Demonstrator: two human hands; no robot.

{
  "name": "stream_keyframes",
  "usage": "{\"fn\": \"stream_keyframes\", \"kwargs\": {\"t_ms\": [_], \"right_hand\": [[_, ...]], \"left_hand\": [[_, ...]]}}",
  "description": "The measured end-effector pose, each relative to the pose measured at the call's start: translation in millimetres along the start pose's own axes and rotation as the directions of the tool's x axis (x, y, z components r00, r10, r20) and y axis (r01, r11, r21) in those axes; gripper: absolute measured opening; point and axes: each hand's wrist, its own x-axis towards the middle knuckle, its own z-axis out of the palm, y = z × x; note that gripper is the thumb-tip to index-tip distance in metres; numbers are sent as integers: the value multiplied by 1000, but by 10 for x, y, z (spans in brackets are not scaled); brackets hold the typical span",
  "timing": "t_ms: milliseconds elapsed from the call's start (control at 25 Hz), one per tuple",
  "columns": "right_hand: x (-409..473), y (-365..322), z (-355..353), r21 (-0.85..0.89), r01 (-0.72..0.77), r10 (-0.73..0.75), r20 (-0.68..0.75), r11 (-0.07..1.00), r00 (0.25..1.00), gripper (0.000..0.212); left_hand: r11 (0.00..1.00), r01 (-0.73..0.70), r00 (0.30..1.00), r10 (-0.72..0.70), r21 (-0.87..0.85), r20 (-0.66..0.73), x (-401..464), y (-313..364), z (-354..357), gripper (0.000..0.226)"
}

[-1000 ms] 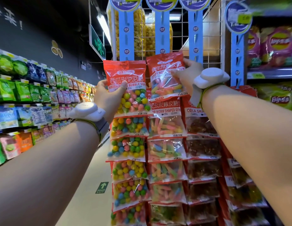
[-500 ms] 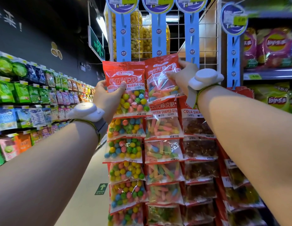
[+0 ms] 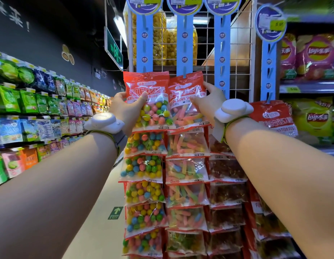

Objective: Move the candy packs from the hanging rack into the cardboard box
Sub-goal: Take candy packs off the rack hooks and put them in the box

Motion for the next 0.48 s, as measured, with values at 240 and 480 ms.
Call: {"fn": "stream_keyframes", "kwargs": {"t_ms": [240, 480], "right_hand": [[-136, 29, 35, 68, -4, 5, -8, 998, 1000, 58], [-80, 88, 39, 67, -29, 28, 15, 997, 999, 68]], "left_hand": [[996, -82, 995, 83, 31, -53, 232, 254, -32, 71], [999, -38, 999, 37, -22, -36, 512, 421, -34, 95]]}}
